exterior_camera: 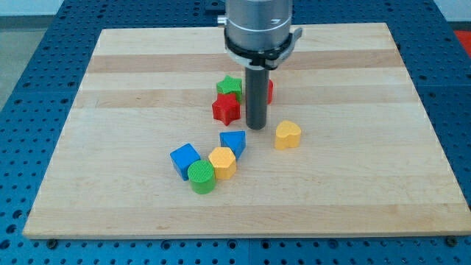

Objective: Push the red circle to the top right of the green star

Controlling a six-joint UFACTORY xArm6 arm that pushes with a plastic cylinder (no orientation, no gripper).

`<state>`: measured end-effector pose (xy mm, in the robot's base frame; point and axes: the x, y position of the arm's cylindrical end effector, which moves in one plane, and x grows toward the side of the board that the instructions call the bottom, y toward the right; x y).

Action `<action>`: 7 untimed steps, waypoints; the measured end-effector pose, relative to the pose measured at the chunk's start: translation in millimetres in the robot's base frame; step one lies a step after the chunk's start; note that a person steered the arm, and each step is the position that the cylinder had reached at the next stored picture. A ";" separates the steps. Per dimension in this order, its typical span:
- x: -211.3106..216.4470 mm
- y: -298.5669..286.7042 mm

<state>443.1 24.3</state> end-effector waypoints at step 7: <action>-47.9 17.1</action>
<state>395.2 41.4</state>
